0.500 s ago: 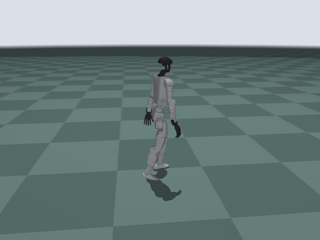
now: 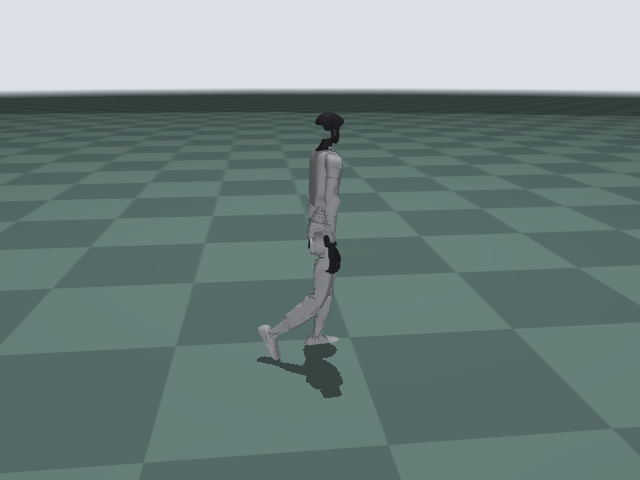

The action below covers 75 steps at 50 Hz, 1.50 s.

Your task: Walk run

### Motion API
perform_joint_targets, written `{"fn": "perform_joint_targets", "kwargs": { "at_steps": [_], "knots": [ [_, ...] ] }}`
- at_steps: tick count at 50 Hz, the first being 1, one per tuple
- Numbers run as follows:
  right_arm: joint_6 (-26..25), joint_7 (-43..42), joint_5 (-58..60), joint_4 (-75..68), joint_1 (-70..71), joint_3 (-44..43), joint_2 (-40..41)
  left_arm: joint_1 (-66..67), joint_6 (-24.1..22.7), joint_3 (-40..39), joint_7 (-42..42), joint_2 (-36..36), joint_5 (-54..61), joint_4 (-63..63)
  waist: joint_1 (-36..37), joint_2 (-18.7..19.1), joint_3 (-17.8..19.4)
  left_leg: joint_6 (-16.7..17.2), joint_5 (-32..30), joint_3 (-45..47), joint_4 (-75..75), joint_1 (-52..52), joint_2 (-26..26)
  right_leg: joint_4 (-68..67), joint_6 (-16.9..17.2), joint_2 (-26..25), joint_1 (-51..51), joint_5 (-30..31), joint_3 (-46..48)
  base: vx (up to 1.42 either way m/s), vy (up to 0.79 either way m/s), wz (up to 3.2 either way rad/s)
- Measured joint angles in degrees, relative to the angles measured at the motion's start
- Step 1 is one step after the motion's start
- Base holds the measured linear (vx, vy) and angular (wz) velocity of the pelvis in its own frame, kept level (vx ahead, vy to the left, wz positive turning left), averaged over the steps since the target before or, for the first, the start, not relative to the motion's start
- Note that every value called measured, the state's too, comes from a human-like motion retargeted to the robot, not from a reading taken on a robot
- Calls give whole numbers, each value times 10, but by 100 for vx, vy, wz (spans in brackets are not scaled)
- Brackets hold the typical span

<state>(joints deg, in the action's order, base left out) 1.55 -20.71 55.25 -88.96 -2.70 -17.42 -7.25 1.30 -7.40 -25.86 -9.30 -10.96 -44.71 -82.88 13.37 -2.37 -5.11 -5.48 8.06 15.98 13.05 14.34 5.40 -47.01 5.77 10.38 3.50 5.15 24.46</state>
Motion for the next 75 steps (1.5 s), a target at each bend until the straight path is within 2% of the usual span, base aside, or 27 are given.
{"fn": "perform_joint_targets", "kwargs": {
  "at_steps": [4,8,12,15,18,20,22,24,26,30,33,35,37,41,45,48,50,55,57,60,65,67,70,72,75],
  "knots": [
    [-2,-6,-11,9,-17,-19,6,-35,1,27,5,-24,3,1,-37,-2,15,-1,3,0,-46,-53,-24,-42,-9,27,113,-70,13,53,2,28],
    [-8,-12,-15,7,-35,-34,11,-63,-7,46,-4,-38,-1,13,-65,-10,21,6,18,-7,-73,-94,-48,86,-50,41,177,-118,68,45,-2,27],
    [-15,-5,-17,-12,-43,-45,15,-86,-17,58,-15,-48,-3,33,-87,-31,37,13,39,-20,-95,-147,-83,287,-73,11,218,-119,42,54,-8,41],
    [-17,7,-16,-29,-49,-55,15,-93,-25,70,-18,-46,-5,46,-97,-31,40,24,55,-37,-107,-184,-88,363,-70,-13,253,-113,-18,69,-12,52],
    [-24,17,-11,-41,-48,-66,8,-87,-30,76,-17,-33,-4,52,-99,-23,36,34,71,-45,-105,-209,-87,352,-88,-15,265,-116,-19,69,-11,33],
    [-30,20,-8,-43,-45,-68,4,-75,-34,73,-21,-25,-9,49,-108,-17,30,46,78,-48,-99,-223,-83,319,-114,-10,262,-105,-11,71,-11,34],
    [-30,21,-8,-43,-46,-69,2,-56,-32,67,-32,-22,-27,40,-126,-12,19,60,68,-62,-86,-236,-82,304,-132,-4,252,-66,11,88,-17,47],
    [-30,25,-12,-46,-45,-75,0,-34,-24,63,-30,-18,-57,31,-121,-6,7,77,31,-69,-61,-241,-78,265,-142,-2,249,-88,-2,84,-12,35],
    [-33,28,-19,-48,-40,-84,1,-10,-16,56,-8,-5,-87,20,-115,-2,4,90,-38,-79,-17,-236,-77,256,-136,-2,229,-110,-18,79,-9,29],
    [-22,25,-42,-38,-25,-62,0,21,4,50,9,2,-109,-20,-100,-37,3,88,-193,-39,150,-181,-93,324,-118,31,133,-129,7,69,-12,4],
    [-17,27,-36,-21,-7,-51,-8,22,24,54,-9,-1,-150,-30,-85,-66,7,74,-152,33,290,-108,-58,344,-102,60,95,-143,24,65,-13,60],
    [-20,23,-23,-13,13,-39,-18,24,31,57,-15,-2,-166,-31,-72,-69,15,69,-127,68,333,-65,-27,367,-97,55,64,-147,37,42,-9,31],
    [-27,17,-8,-10,39,-24,-29,26,32,53,-5,0,-164,-32,-60,-63,20,80,-97,82,332,-21,-13,394,-91,35,36,-149,44,46,-11,-3],
    [-30,18,15,9,81,-3,-45,36,31,31,9,10,-143,-37,-43,-41,17,79,-58,108,245,54,1,432,-80,-8,-11,-161,60,46,-8,-3],
    [-17,17,20,53,104,2,-46,33,40,21,3,21,-124,-42,-22,-15,25,67,-41,63,96,114,-22,459,-70,-54,-63,-182,65,62,-5,-19],
    [-5,6,11,75,113,5,-40,28,42,27,-19,23,-137,-37,-1,-13,32,61,-88,-3,5,158,-49,464,-60,-65,-89,-199,53,50,-3,-45],
    [3,3,4,81,117,8,-33,26,38,35,-35,20,-156,-28,6,-20,35,52,-94,-28,-31,182,-63,460,-51,-63,-100,-210,47,69,1,-37],
    [16,16,-6,62,102,20,-21,21,41,45,-30,-2,-196,-20,18,-33,22,19,-107,-30,2,191,-68,441,-9,-60,-128,-221,35,68,4,-32],
    [13,16,8,46,87,14,-21,21,46,38,-22,-3,-195,-23,40,-40,17,19,-121,-4,20,181,-51,423,15,-52,-136,-202,11,78,10,-85],
    [0,7,31,21,61,13,-15,22,53,12,-17,-4,-167,-31,49,-51,12,14,-92,0,59,164,-37,373,45,-35,-138,-133,-28,97,14,-72],
    [-11,5,20,-6,18,9,-10,23,57,2,-34,-9,-110,-29,27,-9,-6,8,-44,0,16,63,-1,172,19,-50,-79,56,-40,78,10,-40],
    [-11,5,13,-1,10,7,-8,15,51,8,-35,-16,-101,-19,19,1,-2,13,-30,9,2,28,10,66,5,-31,-31,38,-27,63,6,-64],
    [-7,2,-5,9,0,5,-4,-5,41,31,-20,-33,-95,-6,0,-1,10,14,-24,21,-37,-22,-2,-39,-2,-4,59,-22,-33,48,4,-21],
    [-5,0,-14,12,-6,-4,0,-23,33,51,-9,-44,-94,4,-19,-3,17,14,-22,12,-59,-48,-17,-56,-13,10,111,-57,-15,63,5,42],
    [-5,-2,-18,11,-19,-12,4,-47,17,73,-6,-52,-94,21,-44,-9,23,17,-12,0,-81,-81,-35,5,-36,26,165,-100,28,56,2,44]
  ]
}}
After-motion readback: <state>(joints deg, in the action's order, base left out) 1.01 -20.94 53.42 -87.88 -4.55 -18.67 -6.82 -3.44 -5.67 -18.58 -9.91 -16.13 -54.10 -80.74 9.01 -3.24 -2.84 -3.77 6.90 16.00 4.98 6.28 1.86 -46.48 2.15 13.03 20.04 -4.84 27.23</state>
